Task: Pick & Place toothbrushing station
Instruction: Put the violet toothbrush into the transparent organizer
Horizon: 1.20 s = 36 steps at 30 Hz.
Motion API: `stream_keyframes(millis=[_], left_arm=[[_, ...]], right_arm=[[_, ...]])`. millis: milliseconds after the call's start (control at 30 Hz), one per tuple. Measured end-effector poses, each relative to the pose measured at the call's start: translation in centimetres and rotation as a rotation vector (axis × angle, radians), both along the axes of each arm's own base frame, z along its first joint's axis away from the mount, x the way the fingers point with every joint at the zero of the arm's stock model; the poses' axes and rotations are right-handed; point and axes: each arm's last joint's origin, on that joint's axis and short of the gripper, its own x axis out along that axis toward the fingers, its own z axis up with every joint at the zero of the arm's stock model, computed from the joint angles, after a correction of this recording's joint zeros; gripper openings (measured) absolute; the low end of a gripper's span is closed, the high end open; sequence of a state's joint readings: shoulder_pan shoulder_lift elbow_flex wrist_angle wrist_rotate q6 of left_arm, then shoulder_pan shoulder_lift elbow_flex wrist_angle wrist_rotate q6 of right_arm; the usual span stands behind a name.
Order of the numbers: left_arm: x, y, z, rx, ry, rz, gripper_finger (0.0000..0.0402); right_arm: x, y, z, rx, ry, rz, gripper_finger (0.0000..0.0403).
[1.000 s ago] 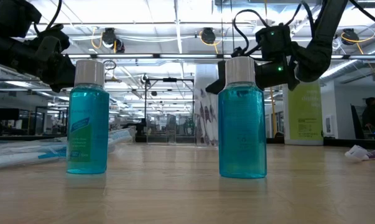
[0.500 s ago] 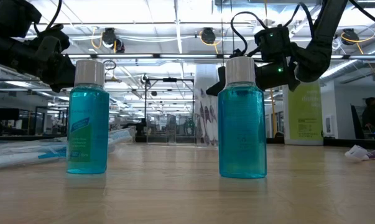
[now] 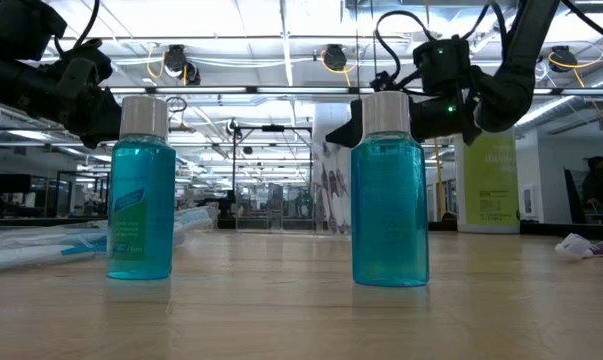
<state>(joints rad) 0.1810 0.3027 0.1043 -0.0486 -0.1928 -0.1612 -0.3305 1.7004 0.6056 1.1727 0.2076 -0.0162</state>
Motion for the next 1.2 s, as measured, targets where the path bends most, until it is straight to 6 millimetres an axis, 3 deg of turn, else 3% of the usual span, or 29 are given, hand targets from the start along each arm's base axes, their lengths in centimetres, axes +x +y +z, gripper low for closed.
stream_keyframes(millis=[500, 733, 1033, 1200], left_arm=[[0.0, 0.0, 0.0, 0.000, 0.000, 0.000, 0.0037], [0.0, 0.0, 0.0, 0.000, 0.000, 0.000, 0.0037], [0.0, 0.0, 0.0, 0.000, 0.000, 0.000, 0.0037], [0.0, 0.0, 0.0, 0.000, 0.000, 0.000, 0.0037]], right_arm=[[-0.2, 2.8, 3.4, -0.092, -0.041, 0.084, 0.0203], [-0.3, 3.0, 2.8, -0.063, 0.050, 0.083, 0.0204], [-0.8, 2.6, 2.7, -0.159, 0.142, -0.224, 0.0189], [-0.5, 3.3, 2.9, -0.116, 0.085, -0.165, 0.0183]])
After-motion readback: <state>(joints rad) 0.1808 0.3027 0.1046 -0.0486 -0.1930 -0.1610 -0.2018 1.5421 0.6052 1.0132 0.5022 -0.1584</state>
